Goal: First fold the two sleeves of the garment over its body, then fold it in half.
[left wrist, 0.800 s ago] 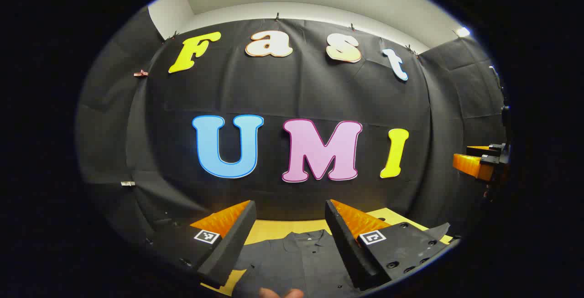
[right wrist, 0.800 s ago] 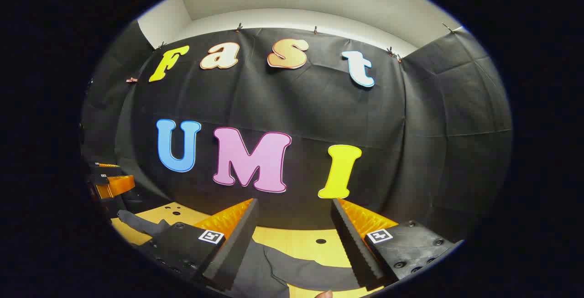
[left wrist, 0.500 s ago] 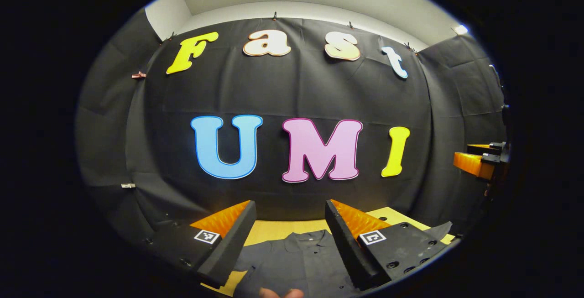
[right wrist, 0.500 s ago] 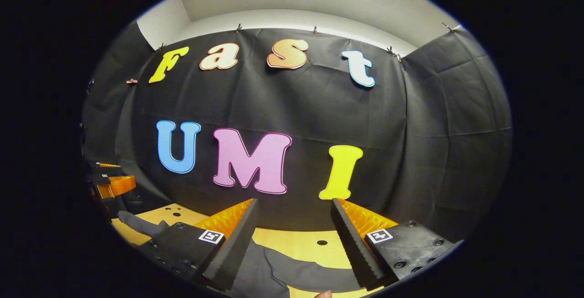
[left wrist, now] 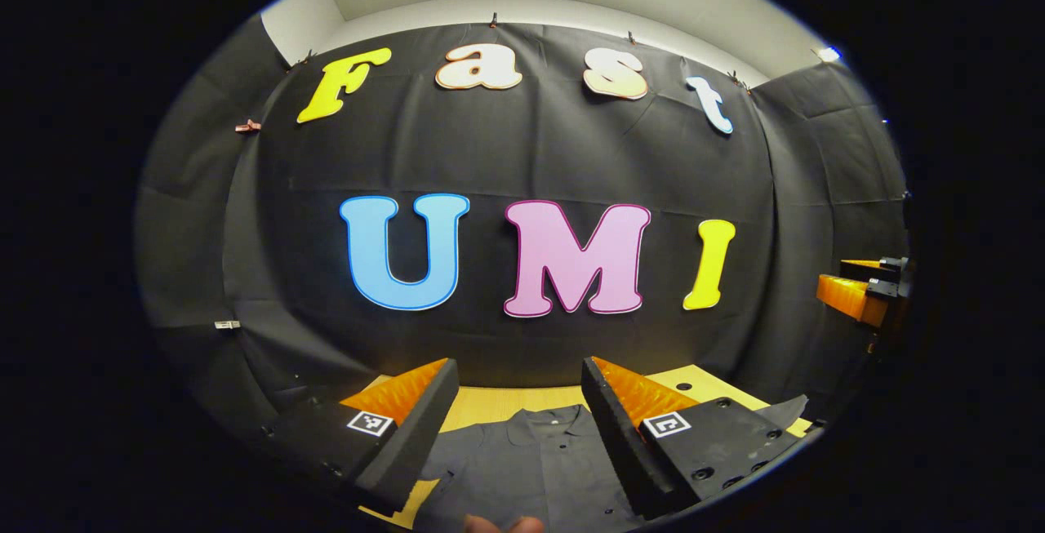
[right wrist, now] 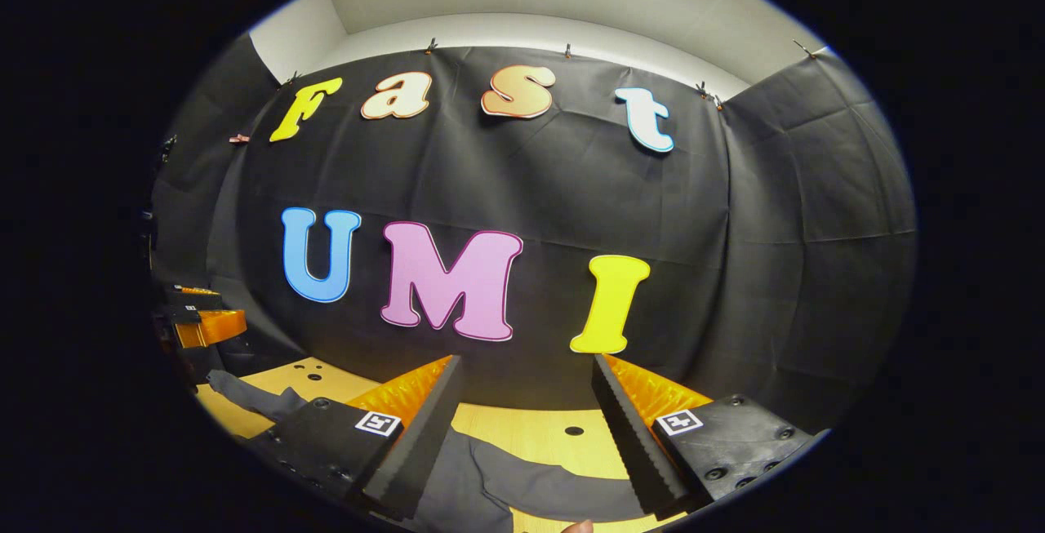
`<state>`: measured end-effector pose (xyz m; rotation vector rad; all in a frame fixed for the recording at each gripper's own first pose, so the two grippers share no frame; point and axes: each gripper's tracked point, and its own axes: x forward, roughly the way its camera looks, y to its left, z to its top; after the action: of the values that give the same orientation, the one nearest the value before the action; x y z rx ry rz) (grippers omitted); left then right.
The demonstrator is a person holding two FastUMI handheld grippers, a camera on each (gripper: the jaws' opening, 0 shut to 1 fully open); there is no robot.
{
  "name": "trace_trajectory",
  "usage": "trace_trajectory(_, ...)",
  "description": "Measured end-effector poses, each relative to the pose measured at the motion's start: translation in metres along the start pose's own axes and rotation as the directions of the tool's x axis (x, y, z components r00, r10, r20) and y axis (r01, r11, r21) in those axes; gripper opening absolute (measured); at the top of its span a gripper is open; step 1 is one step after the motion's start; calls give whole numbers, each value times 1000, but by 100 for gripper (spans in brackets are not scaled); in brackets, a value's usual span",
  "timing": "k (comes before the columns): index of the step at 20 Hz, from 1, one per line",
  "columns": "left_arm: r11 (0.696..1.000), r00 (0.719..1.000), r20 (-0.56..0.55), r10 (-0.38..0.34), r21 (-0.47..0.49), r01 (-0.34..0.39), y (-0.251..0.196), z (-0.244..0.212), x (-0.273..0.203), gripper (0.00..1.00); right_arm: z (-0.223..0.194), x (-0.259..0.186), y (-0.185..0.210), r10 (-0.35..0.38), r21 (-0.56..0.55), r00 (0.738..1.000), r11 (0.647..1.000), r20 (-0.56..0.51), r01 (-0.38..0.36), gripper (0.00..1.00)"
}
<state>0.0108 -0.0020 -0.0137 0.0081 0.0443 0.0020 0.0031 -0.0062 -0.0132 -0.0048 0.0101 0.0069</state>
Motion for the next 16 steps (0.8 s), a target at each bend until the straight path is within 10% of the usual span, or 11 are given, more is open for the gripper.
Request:
trace_trajectory(9,999,999,-33,-20,31,21,-15,-14,-1,96,-72,-3,-80,-119,3,979,993,-166,121,98)
trace_trajectory(16,999,992,-125,3,41,2,-29,-41,-4,96,-210,-29,-165,-201,32,895,972,-398,232,98)
